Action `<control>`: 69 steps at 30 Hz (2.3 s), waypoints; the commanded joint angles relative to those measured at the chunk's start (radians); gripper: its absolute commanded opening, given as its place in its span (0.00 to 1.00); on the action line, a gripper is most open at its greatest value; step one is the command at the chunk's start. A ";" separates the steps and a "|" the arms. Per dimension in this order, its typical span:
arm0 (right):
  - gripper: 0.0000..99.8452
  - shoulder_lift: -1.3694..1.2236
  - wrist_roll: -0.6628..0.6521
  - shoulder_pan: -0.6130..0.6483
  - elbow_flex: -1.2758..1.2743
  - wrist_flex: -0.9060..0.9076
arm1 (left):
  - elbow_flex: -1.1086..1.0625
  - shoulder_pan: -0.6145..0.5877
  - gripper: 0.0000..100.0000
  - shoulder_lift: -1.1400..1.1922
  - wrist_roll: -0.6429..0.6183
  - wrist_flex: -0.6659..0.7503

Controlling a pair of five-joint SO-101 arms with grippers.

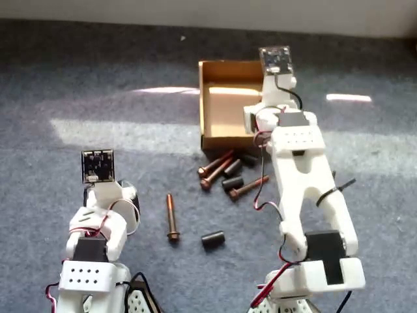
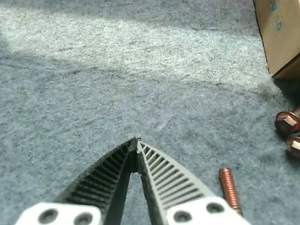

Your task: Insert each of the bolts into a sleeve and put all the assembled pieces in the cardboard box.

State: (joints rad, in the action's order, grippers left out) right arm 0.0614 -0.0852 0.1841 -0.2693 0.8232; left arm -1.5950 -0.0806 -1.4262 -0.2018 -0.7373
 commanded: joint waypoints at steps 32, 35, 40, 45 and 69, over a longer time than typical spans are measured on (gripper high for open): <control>0.13 0.653 -0.204 0.469 -0.498 0.435 | 0.005 -0.203 0.00 -0.008 0.012 0.101; 0.13 0.680 -0.204 0.524 -0.536 0.435 | 0.005 -0.205 0.00 -0.008 0.012 0.101; 0.13 0.691 -0.256 0.591 -0.625 0.435 | 0.008 -0.229 0.00 -0.008 0.012 0.101; 0.13 0.690 -0.311 0.615 -0.657 0.429 | 0.012 -0.248 0.00 -0.008 0.012 0.101; 0.13 0.687 -0.310 0.676 -0.839 0.228 | -0.021 -0.351 0.01 -0.008 0.012 0.212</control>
State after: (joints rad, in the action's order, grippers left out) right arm 0.7242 -0.3828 0.8470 -1.1070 1.0840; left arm -1.6287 -0.4196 -1.4262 -0.2018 -0.5516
